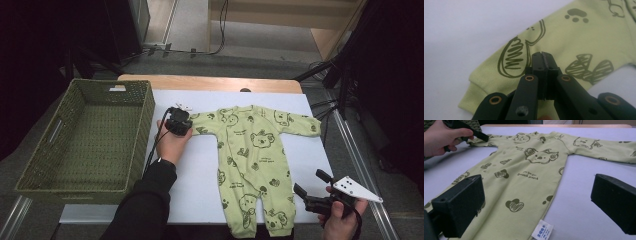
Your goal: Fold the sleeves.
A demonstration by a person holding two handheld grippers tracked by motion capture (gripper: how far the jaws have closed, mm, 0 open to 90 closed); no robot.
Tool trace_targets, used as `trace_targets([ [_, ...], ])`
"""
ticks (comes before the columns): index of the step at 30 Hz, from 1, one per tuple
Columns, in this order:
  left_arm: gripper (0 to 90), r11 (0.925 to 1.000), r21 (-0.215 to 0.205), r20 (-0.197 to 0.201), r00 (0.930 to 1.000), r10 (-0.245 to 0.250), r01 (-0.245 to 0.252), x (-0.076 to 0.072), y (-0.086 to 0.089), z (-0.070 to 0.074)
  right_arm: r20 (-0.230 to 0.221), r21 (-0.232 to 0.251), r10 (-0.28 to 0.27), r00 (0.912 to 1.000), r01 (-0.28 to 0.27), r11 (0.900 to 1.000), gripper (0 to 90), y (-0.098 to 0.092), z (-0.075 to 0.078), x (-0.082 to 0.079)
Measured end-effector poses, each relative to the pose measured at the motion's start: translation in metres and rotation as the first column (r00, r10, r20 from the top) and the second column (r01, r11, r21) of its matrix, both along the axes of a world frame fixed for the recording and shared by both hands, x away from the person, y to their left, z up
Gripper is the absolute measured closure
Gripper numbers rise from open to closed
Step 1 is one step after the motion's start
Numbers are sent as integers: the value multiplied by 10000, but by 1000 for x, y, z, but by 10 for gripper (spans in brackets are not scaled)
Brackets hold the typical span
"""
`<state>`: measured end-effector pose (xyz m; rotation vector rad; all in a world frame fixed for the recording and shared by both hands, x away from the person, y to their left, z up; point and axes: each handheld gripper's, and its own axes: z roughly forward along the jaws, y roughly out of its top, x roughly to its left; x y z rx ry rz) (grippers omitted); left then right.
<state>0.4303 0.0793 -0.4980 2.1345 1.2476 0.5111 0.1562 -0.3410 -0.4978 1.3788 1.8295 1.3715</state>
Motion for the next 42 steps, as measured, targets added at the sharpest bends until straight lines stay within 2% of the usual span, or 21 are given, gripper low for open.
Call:
trace_targets([
  [2, 895, 9994, 276, 186, 9996, 211, -216, 1, 0, 0, -9, 26, -32, 10000, 32, 10000, 0, -1, 0, 0],
  [3, 895, 9993, 286, 181, 9996, 214, -220, 1, 1, 0, -16, 54, -13, 10000, 13, 10000, 0, -1, -1, 0],
  [6, 895, 9995, 155, 180, 9995, 266, -269, 2, 2, 0, -26, 29, -9, 10000, 9, 10000, 0, -1, -1, 1],
  [10, 895, 9993, -228, 247, 9993, 290, -285, 1, 2, 5, -32, 54, -17, 10000, 18, 10000, 0, -1, -1, 1],
  [14, 895, 9983, -564, 561, 9983, 148, -117, -3, 2, 13, -4, 46, -3, 10000, 3, 10000, 0, -1, -1, 1],
  [23, 894, 9943, -873, 1093, 9926, -521, 618, -15, -7, 25, -25, 30, -8, 10000, 8, 10000, 0, 0, 0, 1],
  [25, 894, 9908, -1085, 1198, 9905, -677, 808, -18, -10, 27, -37, 25, -12, 10000, 13, 10000, 0, 0, 0, 1],
  [31, 894, 9826, -1244, 1398, 9828, -1203, 1380, -27, -22, 31, -36, 27, -11, 10000, 11, 10000, 0, 0, 0, 1],
  [36, 894, 9736, -1263, 1555, 9731, -1699, 1901, -35, -34, 34, -22, 36, 0, 10000, 0, 10000, 0, 0, 0, 1],
  [42, 894, 9583, -1261, 1588, 9588, -2356, 2564, -46, -51, 35, -18, 53, 5, 10000, -4, 10000, 0, 0, 0, 1],
])
